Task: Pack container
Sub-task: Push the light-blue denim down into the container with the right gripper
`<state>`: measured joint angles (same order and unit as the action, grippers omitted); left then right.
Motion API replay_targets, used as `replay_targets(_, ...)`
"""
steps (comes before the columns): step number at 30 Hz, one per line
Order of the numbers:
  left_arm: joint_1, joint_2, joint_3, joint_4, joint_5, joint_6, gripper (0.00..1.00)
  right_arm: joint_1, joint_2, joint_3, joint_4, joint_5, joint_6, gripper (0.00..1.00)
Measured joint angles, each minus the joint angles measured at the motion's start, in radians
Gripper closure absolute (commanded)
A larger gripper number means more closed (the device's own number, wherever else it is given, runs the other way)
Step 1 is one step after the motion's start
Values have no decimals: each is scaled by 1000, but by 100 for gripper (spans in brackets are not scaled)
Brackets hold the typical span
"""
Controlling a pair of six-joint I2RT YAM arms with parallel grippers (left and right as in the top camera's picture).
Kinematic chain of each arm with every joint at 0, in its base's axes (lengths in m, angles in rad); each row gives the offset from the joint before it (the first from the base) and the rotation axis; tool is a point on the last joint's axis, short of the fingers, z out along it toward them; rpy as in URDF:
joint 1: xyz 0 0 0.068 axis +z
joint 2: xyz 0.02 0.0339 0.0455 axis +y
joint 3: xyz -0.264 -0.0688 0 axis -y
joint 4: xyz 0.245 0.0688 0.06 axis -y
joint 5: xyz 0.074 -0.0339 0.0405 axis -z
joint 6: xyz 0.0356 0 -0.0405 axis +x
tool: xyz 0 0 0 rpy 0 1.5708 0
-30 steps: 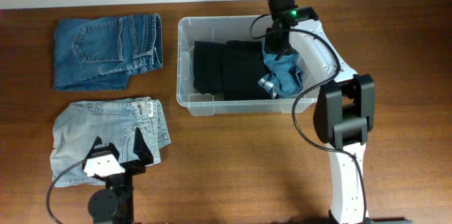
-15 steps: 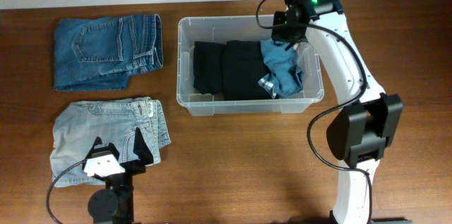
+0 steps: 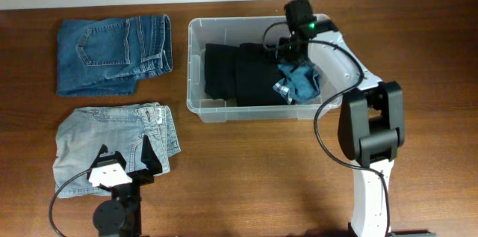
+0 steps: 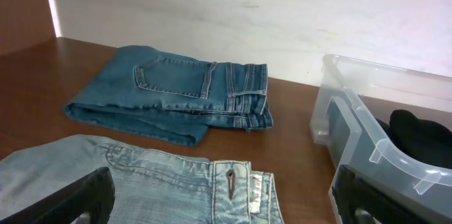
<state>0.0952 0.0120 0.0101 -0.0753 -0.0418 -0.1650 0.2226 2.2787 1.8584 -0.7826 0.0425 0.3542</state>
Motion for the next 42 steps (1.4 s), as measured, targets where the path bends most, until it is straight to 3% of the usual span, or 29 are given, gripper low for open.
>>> replay_targets(12, 0, 0, 0, 0, 0, 0, 1, 0, -28, -15, -26, 6, -25, 96)
replay_targets(26, 0, 0, 0, 0, 0, 0, 1, 0, -300, 35, -378, 50, -26, 96)
replay_targets(42, 0, 0, 0, 0, 0, 0, 1, 0, -261, -359, -80, 38, -18, 96)
